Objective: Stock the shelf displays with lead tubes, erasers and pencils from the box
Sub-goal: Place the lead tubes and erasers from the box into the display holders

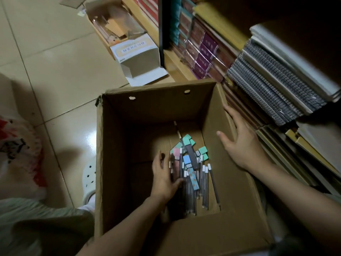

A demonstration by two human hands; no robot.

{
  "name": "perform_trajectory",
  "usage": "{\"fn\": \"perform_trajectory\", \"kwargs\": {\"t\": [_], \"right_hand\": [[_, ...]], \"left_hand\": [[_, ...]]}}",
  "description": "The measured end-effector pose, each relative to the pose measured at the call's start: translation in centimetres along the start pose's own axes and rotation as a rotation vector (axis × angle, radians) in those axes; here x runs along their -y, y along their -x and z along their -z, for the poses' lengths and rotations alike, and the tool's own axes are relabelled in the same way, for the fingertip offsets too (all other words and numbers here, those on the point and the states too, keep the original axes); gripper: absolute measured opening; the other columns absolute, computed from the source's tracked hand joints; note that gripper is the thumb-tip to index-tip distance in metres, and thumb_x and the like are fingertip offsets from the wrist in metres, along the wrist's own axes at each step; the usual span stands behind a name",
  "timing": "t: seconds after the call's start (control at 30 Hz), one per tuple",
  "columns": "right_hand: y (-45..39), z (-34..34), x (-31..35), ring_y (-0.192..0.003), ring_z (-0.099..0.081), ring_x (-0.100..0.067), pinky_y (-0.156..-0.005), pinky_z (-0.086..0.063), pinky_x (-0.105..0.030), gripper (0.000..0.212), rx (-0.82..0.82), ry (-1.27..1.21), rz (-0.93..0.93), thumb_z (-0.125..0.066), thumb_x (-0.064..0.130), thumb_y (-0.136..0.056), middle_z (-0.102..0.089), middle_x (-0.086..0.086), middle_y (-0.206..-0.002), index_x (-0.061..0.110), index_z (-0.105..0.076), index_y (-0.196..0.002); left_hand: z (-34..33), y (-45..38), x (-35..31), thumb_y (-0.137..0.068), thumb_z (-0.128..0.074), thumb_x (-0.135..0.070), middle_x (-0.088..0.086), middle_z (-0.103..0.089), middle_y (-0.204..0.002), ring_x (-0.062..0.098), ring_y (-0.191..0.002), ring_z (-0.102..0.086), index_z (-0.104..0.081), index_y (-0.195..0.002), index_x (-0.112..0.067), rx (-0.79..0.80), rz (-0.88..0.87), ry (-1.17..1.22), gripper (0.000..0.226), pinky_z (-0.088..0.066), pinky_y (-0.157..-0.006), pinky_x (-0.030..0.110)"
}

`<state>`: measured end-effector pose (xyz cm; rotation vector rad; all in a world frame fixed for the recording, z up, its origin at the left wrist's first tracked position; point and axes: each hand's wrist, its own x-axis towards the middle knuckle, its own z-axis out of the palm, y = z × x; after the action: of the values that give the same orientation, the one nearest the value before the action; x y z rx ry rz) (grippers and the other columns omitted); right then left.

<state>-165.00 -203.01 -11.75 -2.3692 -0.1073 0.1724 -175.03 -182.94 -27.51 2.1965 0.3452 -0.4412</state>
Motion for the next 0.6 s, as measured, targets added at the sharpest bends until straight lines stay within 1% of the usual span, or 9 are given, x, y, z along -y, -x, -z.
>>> {"fn": "perform_trajectory", "kwargs": {"t": [0.07,0.1,0.13,0.17,0.23,0.33,0.43,0.53,0.6], "right_hand": [[-0.1,-0.1,0.1,-0.144,-0.030,-0.018,-0.116,-0.031,-0.048,0.071,-0.007,-0.001,0.004,-0.063,0.025,-0.092,-0.030,0.005,-0.157,0.043,-0.024,-0.149],[-0.2,-0.1,0.1,-0.143,-0.031,-0.018,-0.116,-0.032,-0.047,0.071,-0.012,-0.003,0.006,-0.063,0.024,-0.092,-0.030,0.005,-0.157,0.043,-0.024,-0.149],[-0.3,-0.2,0.2,-0.144,-0.030,-0.018,-0.116,-0.031,-0.047,0.072,-0.017,0.001,0.007,-0.064,0.024,-0.092,-0.030,0.005,-0.157,0.043,-0.024,-0.149],[-0.3,-0.2,0.2,-0.144,-0.029,-0.018,-0.116,-0.030,-0.047,0.072,-0.022,0.006,0.004,-0.064,0.025,-0.091,-0.029,0.005,-0.157,0.043,-0.024,-0.148],[-0.3,-0.2,0.2,-0.144,-0.029,-0.018,-0.116,-0.030,-0.047,0.073,-0.025,0.004,0.000,-0.064,0.024,-0.091,-0.029,0.006,-0.157,0.044,-0.024,-0.148],[-0.3,-0.3,0.0,-0.143,-0.030,-0.019,-0.116,-0.030,-0.045,0.073,-0.030,0.005,-0.001,-0.064,0.024,-0.091,-0.029,0.005,-0.157,0.045,-0.024,-0.148],[-0.4,-0.3,0.0,-0.142,-0.033,-0.019,-0.115,-0.032,-0.046,0.072,-0.027,-0.008,0.004,-0.065,0.023,-0.091,-0.031,0.005,-0.156,0.044,-0.025,-0.148],[-0.5,-0.2,-0.1,-0.141,-0.035,-0.020,-0.113,-0.035,-0.047,0.072,-0.024,-0.009,0.004,-0.065,0.023,-0.091,-0.033,0.004,-0.155,0.044,-0.025,-0.148],[-0.5,-0.3,-0.2,-0.139,-0.037,-0.021,-0.113,-0.036,-0.045,0.072,-0.026,-0.002,0.007,-0.065,0.023,-0.091,-0.035,0.003,-0.154,0.044,-0.025,-0.147]], "left_hand": [[0.9,1.4,0.6,-0.073,-0.075,-0.052,-0.015,0.001,-0.152,0.017,-0.141,-0.002,-0.023,-0.147,-0.039,0.067,-0.172,-0.276,0.091,-0.012,-0.114,0.043],[1.1,2.1,0.8,-0.078,-0.068,-0.056,-0.007,-0.014,-0.149,0.020,-0.138,-0.016,-0.036,-0.140,-0.036,0.160,-0.301,-0.390,0.073,-0.023,-0.114,0.042],[1.3,2.7,0.8,-0.084,-0.062,-0.053,-0.002,-0.033,-0.142,0.019,-0.132,-0.032,-0.050,-0.130,-0.032,0.302,-0.369,-0.406,0.052,-0.035,-0.111,0.038],[1.3,3.2,0.5,-0.089,-0.058,-0.047,-0.004,-0.048,-0.132,0.016,-0.124,-0.045,-0.059,-0.120,-0.029,0.470,-0.355,-0.369,0.036,-0.043,-0.105,0.035],[0.9,3.8,-0.4,-0.097,-0.051,-0.037,-0.002,-0.062,-0.125,0.015,-0.118,-0.056,-0.064,-0.117,-0.025,0.776,-0.193,-0.287,0.027,-0.044,-0.104,0.034],[0.5,4.1,-0.9,-0.104,-0.031,-0.044,0.005,-0.054,-0.137,0.021,-0.133,-0.044,-0.060,-0.126,-0.019,1.026,0.018,-0.243,0.044,-0.030,-0.115,0.041],[0.8,4.7,-0.2,-0.097,-0.010,-0.063,0.002,-0.036,-0.154,0.022,-0.144,-0.028,-0.040,-0.145,-0.030,1.190,0.101,-0.264,0.065,-0.016,-0.120,0.045],[1.4,4.8,-0.4,-0.099,-0.013,-0.061,0.002,-0.034,-0.155,0.023,-0.144,-0.028,-0.038,-0.146,-0.033,1.213,0.149,-0.293,0.061,-0.017,-0.119,0.045],[1.9,4.6,-0.9,-0.102,-0.028,-0.053,0.004,-0.043,-0.149,0.023,-0.137,-0.040,-0.047,-0.141,-0.027,1.111,0.174,-0.310,0.051,-0.031,-0.113,0.038]]}}
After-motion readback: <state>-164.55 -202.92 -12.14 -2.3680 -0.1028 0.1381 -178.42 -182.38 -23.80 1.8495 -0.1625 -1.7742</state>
